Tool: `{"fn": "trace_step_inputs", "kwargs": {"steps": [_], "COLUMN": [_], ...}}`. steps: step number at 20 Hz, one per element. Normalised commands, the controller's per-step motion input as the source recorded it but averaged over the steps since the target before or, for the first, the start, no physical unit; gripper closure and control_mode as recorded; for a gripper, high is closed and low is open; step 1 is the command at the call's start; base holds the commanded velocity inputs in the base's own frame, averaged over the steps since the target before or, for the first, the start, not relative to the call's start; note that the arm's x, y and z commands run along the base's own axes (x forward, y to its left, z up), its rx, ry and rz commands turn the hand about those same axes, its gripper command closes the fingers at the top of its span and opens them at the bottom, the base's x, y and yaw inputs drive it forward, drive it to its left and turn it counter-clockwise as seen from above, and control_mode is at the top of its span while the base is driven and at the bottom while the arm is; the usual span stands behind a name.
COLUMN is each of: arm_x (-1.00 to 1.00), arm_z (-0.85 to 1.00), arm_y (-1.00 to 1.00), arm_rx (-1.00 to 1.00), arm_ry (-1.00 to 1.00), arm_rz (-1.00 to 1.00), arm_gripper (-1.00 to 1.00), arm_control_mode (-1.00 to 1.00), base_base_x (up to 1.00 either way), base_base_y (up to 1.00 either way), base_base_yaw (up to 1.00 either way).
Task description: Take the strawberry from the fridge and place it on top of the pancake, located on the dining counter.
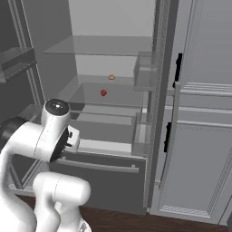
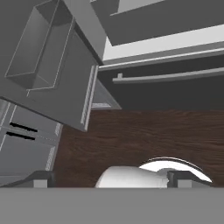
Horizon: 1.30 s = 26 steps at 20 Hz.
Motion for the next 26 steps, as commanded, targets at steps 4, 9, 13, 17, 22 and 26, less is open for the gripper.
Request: {"fn": "trace_step_inputs", "kwargs": {"steps": [4,9,13,17,22,26], "arm_x": [-0.37,0.00,0.14,0.14,0.00,0.00], "arm_z": [0.41,0.00,0.00,-0.01,0.00,0.00], "arm_y": [-0.13,0.00,0.00,0.00,0.00,0.00], "arm_rx": [-0.05,0.00,0.00,0.00,0.00,0.00], "arm_ry": [0.00,0.03,0.05,0.02,0.00,0.00], "arm_rz": [-0.15,-0.01,0.00,0.00,0.00,0.00], "arm_gripper": [-1.00,-1.00,-1.00,-1.00,-1.00,-1.00], "arm_control_mode": [-1.00,-1.00,-1.00,1.00,1.00,1.00], "base_base_x": [0.00,0.00,0.00,0.71,0.92,0.52], "base_base_y": [0.00,0.00,0.00,0.31,0.16,-0.15], "base_base_yaw": [0.00,0.00,0.00,0.00,0.04,0.04]}}
